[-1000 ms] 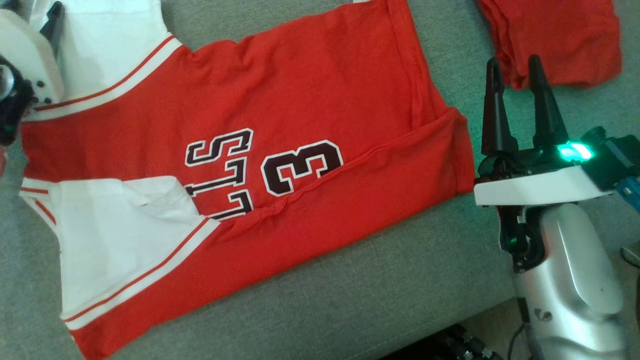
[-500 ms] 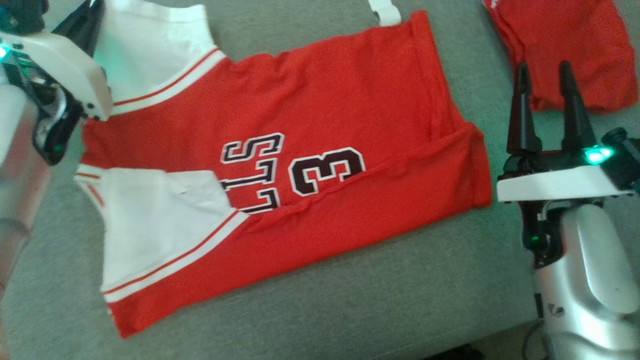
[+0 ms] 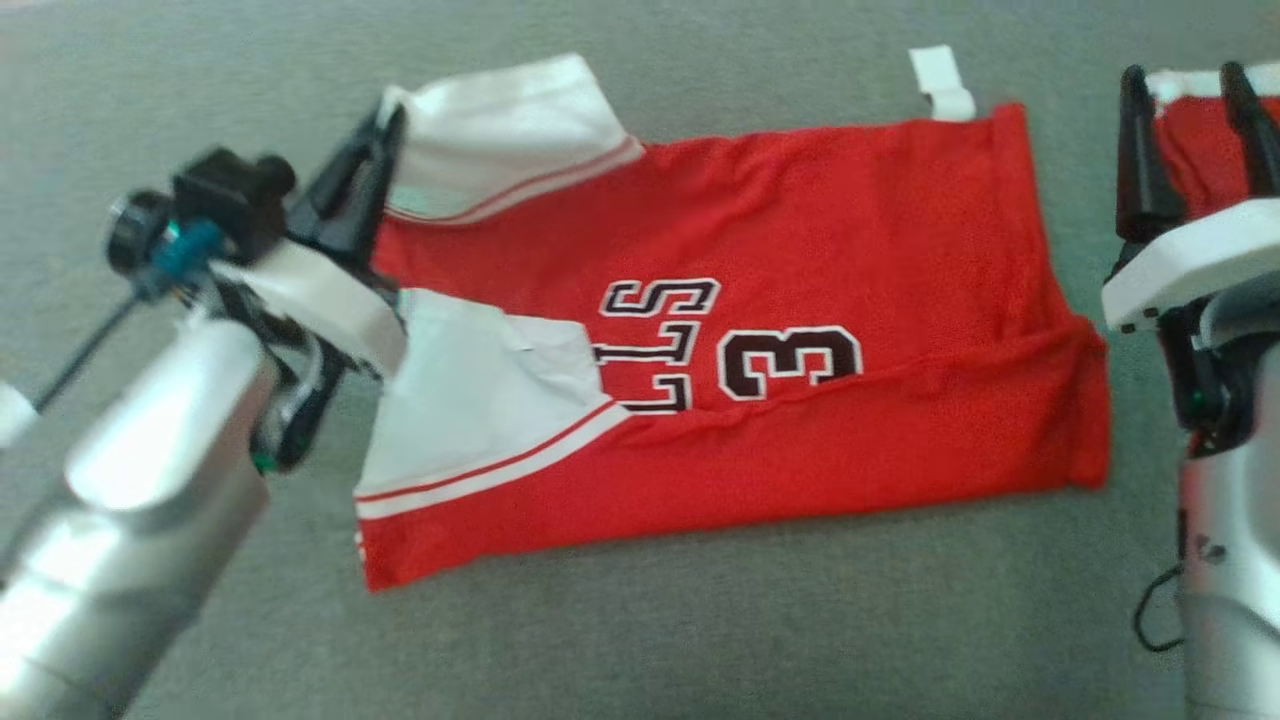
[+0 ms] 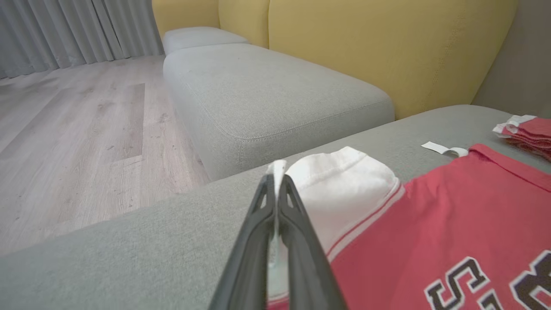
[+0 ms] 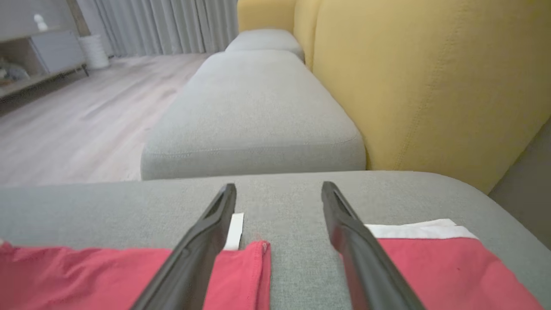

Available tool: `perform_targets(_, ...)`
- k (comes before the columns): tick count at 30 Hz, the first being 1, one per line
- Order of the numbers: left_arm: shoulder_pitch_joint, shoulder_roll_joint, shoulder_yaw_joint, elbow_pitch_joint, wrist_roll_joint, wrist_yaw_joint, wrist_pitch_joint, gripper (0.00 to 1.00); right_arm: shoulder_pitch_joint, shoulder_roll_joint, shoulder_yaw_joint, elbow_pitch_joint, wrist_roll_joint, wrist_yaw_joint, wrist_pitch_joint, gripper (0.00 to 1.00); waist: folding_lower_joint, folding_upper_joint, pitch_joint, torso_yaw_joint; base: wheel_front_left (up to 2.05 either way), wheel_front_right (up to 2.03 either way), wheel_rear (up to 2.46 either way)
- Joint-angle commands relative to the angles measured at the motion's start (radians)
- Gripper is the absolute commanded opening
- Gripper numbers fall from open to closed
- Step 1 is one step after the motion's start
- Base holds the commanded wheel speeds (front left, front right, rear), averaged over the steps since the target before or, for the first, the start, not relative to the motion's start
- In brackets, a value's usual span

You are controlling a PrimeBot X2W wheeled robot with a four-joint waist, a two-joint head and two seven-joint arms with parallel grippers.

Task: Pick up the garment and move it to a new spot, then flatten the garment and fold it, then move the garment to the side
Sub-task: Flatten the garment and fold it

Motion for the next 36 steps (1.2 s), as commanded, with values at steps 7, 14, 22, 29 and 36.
perform_targets(7, 0.064, 0.031, 0.013, -0.178, 0.010, 0.071, -0.008, 0.00, -0.095, -0.117, 0.112, 0.128, -0.023, -0.001, 0.154, 1.00, 0.0001, 0.0000, -0.022, 0.077, 0.00, 0.00, 0.00)
perform_targets(14, 0.066, 0.028, -0.004, -0.235, 0.018, 0.084, 0.011, 0.00, -0.199, -0.175, 0.128, 0.371, -0.020, -0.001, 0.190, 1.00, 0.0001, 0.0000, 0.016, 0.107, 0.00, 0.00, 0.00)
perform_targets(22, 0.041, 0.017, -0.013, -0.256, 0.025, 0.085, 0.023, 0.00, -0.295, -0.203, 0.162, 0.535, 0.006, -0.001, 0.169, 1.00, 0.0001, 0.0000, 0.062, 0.128, 0.00, 0.00, 0.00)
perform_targets(29, 0.006, -0.002, -0.019, -0.236, 0.027, 0.077, 0.030, 0.00, -0.370, -0.246, 0.252, 0.663, 0.041, -0.001, 0.146, 0.17, 0.0001, 0.0000, 0.093, 0.151, 0.00, 0.00, 0.00)
perform_targets(36, -0.031, 0.008, 0.000, -0.184, 0.020, 0.073, 0.030, 0.00, -0.432, -0.257, 0.316, 0.686, 0.106, -0.001, 0.059, 0.00, 0.0001, 0.0000, 0.075, 0.119, 0.00, 0.00, 0.00)
